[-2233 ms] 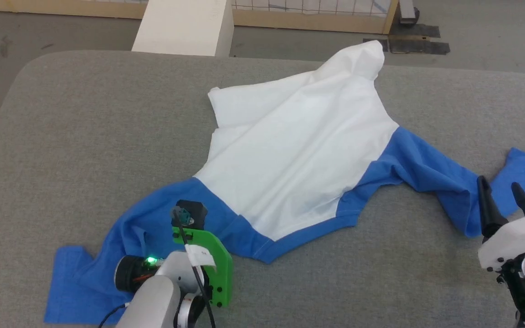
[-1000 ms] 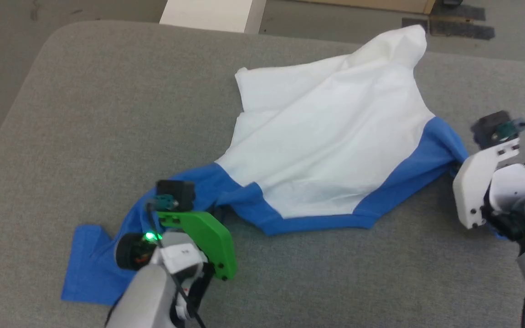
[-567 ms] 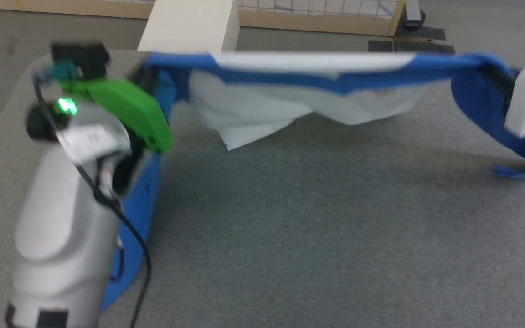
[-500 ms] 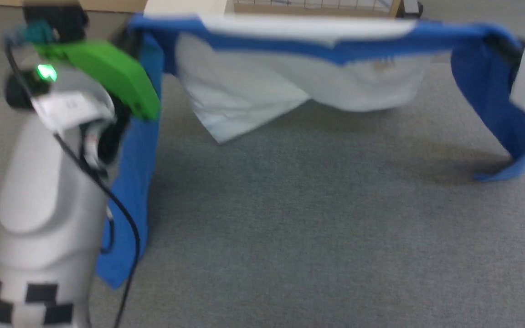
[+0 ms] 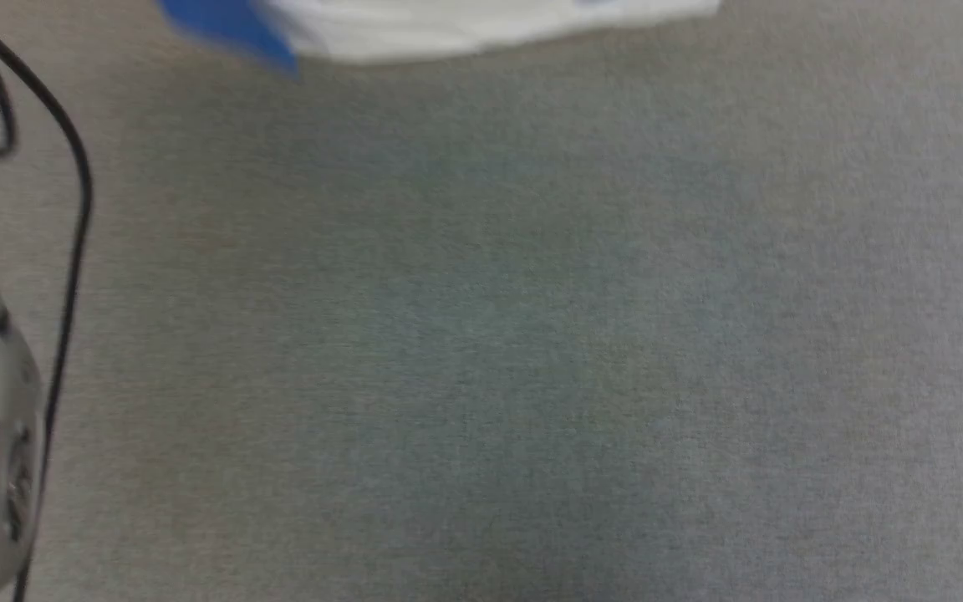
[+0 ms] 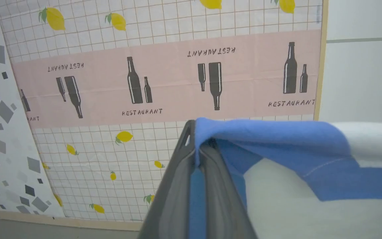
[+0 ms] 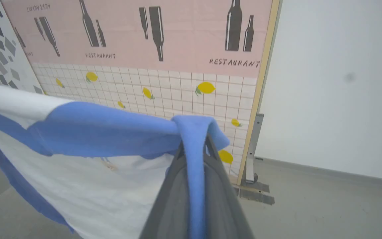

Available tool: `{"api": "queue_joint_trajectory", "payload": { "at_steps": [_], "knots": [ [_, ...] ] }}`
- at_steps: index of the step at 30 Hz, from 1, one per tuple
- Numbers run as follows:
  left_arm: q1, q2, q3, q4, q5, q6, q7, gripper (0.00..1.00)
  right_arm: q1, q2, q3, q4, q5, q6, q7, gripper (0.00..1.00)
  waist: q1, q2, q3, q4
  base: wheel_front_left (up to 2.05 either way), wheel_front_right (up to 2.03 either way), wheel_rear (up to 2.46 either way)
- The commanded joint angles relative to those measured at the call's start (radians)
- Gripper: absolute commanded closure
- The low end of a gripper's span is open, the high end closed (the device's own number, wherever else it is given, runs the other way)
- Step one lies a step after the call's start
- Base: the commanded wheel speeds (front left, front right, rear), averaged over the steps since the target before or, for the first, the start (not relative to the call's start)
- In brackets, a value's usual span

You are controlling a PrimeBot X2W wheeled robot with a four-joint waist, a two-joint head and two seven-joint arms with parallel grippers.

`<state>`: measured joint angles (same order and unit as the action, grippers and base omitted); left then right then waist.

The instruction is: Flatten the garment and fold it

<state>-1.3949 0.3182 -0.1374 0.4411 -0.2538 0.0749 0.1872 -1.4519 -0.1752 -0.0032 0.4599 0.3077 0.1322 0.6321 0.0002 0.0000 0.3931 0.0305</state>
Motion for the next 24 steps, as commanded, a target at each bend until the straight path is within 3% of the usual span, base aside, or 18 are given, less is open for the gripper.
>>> {"api": "queue_joint_trajectory", "payload": {
  "at_steps": [1,7,13,20,24],
  "knots": [
    [-0.044,0.012,0.001,0.007,0.024,0.011,-0.035,1.00,-0.042,-0.002,-0.006,0.018,-0.016,-0.002,-0.042,1.00,-0.0002,0.0000,0.085,-0.063,0.00,0.00,0.00],
    [-0.154,0.002,0.004,0.106,0.031,0.015,-0.169,1.00,-0.140,-0.011,0.006,0.099,-0.021,-0.002,-0.159,1.00,-0.0002,0.0000,0.137,-0.055,0.00,0.00,0.00],
    [-0.123,-0.015,0.006,0.208,-0.004,-0.017,-0.229,1.00,-0.096,-0.084,0.093,0.143,0.042,-0.002,-0.170,1.00,-0.0002,0.0000,0.158,-0.017,0.00,0.00,0.00],
    [0.066,-0.030,-0.037,0.281,-0.013,-0.057,-0.236,1.00,0.139,-0.191,0.218,0.105,0.189,-0.002,-0.184,1.00,-0.0002,0.0000,0.059,0.034,0.00,0.00,0.00],
    [0.266,-0.047,-0.055,0.280,-0.032,-0.068,-0.245,1.00,0.380,-0.245,0.249,0.045,0.305,-0.002,-0.230,1.00,-0.0002,0.0000,-0.078,0.067,0.00,0.00,0.00]
  ]
}}
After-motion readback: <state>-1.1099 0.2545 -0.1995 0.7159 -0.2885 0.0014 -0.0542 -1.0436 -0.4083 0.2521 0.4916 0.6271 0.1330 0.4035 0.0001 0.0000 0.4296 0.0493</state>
